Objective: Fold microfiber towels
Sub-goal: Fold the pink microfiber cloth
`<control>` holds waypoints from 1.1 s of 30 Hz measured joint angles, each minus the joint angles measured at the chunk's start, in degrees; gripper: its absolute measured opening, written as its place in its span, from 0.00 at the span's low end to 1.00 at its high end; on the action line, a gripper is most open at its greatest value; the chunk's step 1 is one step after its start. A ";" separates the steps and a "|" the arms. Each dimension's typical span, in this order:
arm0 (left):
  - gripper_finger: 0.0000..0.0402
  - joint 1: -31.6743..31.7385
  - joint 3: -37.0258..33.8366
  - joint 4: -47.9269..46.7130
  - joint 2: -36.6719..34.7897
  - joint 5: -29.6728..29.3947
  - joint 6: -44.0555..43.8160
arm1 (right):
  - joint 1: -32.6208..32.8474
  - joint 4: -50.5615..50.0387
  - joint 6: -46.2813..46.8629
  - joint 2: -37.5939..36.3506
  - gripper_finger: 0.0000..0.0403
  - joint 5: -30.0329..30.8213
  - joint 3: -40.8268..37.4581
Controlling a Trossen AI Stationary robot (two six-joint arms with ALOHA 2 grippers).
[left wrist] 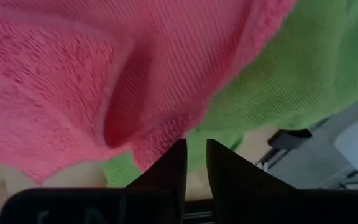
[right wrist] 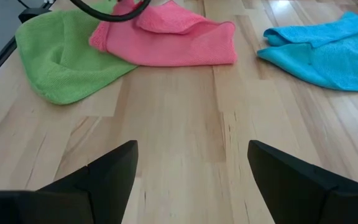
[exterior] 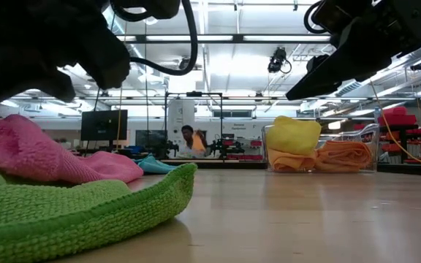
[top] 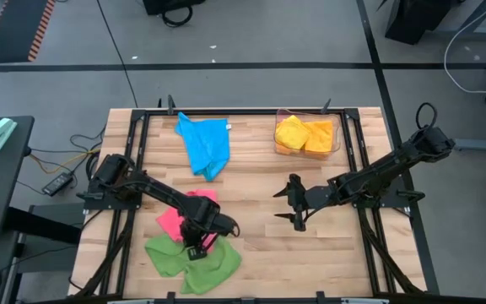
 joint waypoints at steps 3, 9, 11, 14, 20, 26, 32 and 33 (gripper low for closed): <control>0.16 0.26 0.00 -0.04 -0.02 0.29 0.00 | -0.03 -0.09 -0.02 0.00 0.77 0.04 0.00; 0.16 1.88 0.00 -0.61 -0.01 -3.62 0.24 | -0.01 -1.09 0.91 0.00 0.77 0.02 0.00; 0.15 2.62 0.00 -2.15 -0.02 -3.70 0.28 | -0.01 -1.06 0.96 0.00 0.77 0.00 -0.07; 0.14 3.37 0.00 -4.17 -0.02 -3.60 0.37 | -0.03 -1.04 0.96 0.02 0.77 0.02 -0.13; 0.11 3.32 0.00 -7.15 0.00 -1.30 1.70 | -0.01 -1.06 1.95 0.02 0.77 0.02 -0.14; 0.15 3.37 0.00 -6.53 -0.01 -9.51 2.20 | -0.01 -1.45 2.12 0.02 0.77 0.02 -0.17; 0.30 2.93 0.00 -3.88 -0.02 -13.69 2.31 | 0.23 -2.06 3.18 0.02 0.77 0.04 -0.17; 0.32 2.82 0.00 -3.76 -0.02 -13.67 3.21 | 0.41 -2.09 3.19 0.02 0.77 0.03 -0.17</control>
